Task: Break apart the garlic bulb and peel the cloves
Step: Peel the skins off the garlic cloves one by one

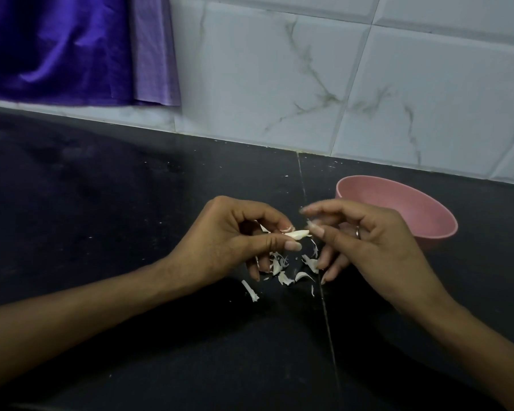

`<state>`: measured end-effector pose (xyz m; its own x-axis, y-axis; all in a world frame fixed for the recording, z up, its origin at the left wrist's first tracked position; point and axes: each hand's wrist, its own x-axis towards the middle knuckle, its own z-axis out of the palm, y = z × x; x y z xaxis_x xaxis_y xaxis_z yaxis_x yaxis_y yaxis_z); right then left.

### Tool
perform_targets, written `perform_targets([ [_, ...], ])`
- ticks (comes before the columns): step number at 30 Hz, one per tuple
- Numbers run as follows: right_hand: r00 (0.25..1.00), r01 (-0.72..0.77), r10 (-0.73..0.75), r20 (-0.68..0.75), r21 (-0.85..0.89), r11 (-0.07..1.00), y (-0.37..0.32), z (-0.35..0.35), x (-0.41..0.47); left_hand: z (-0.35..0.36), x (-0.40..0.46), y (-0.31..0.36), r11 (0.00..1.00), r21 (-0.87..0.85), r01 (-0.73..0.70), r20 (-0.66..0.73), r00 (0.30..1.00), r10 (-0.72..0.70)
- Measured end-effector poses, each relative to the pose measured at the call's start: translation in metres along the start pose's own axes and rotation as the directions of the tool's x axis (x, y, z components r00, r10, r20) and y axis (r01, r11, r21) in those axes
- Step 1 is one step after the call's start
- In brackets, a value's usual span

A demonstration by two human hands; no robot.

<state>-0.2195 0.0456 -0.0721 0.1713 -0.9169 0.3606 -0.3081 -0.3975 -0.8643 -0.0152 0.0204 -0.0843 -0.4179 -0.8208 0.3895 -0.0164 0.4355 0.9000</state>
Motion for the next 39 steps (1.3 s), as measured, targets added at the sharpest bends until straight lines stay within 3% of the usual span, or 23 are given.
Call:
perform_targets([
  [19, 0.998, 0.036, -0.035, 0.054, -0.026, 0.999, -0.005, 0.001, -0.004, -0.003, 0.001, -0.002, 0.999, 0.037, 0.001, -0.043, 0.999, 0.001],
  [34, 0.978, 0.198, -0.188, 0.093, -0.113, 0.974, 0.002, 0.002, -0.005, -0.003, 0.001, -0.002, 0.999, 0.036, 0.016, -0.02, 1.0, -0.015],
  [37, 0.965, 0.259, -0.247, 0.087, -0.18, 0.949, 0.004, 0.002, -0.005, -0.004, 0.002, -0.004, 0.999, 0.042, 0.02, -0.018, 1.0, -0.019],
  [39, 0.931, 0.364, -0.35, 0.104, -0.344, 0.866, 0.005, 0.004, -0.005, -0.003, 0.001, -0.005, 0.998, 0.046, 0.032, -0.013, 0.999, -0.031],
])
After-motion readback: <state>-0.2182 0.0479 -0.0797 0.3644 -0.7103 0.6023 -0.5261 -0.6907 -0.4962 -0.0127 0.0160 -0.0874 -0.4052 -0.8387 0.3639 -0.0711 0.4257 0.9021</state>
